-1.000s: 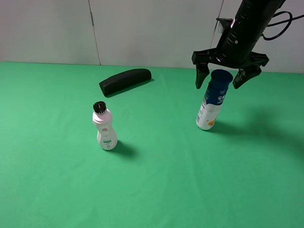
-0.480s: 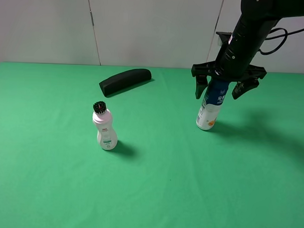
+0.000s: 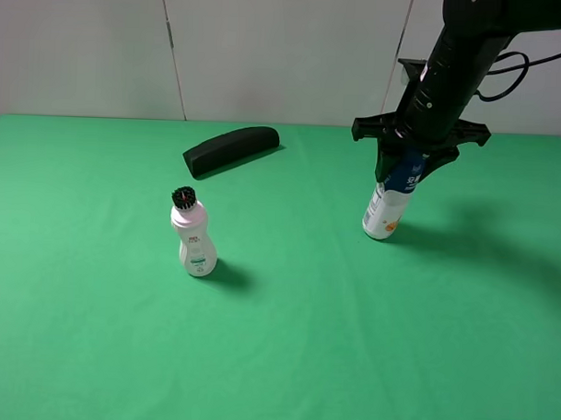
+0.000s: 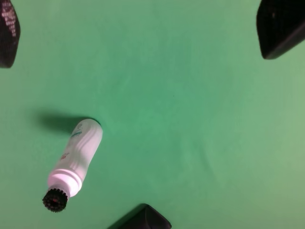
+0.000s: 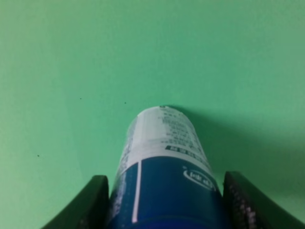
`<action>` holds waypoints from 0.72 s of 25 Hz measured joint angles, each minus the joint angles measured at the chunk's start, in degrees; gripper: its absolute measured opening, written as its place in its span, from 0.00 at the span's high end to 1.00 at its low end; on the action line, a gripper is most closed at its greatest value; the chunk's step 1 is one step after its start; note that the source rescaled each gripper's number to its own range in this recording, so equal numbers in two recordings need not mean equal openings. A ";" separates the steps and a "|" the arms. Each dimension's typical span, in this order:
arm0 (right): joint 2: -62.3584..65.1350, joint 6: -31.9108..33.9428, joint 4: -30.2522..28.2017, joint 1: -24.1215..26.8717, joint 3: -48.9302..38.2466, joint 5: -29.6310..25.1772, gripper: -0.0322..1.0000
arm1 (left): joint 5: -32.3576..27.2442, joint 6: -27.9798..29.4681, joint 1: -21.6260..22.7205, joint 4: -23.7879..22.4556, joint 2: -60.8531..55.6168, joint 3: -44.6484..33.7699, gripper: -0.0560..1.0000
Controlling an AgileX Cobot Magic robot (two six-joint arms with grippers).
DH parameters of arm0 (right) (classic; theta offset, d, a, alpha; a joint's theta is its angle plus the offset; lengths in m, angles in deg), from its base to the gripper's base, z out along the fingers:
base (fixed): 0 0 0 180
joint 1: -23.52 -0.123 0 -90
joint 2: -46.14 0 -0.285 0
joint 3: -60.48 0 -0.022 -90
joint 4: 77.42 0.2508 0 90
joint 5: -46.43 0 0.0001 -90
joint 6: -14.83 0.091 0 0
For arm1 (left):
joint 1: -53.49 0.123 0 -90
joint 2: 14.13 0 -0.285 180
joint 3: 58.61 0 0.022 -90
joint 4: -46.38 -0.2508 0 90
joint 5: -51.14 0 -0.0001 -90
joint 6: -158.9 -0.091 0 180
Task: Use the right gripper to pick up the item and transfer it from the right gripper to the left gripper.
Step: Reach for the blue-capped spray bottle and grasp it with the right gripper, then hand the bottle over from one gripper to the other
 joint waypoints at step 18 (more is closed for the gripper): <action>9.02 -4.09 0.86 0.00 -0.92 0.62 0.97 | 0.00 0.00 0.00 0.00 0.00 0.00 0.00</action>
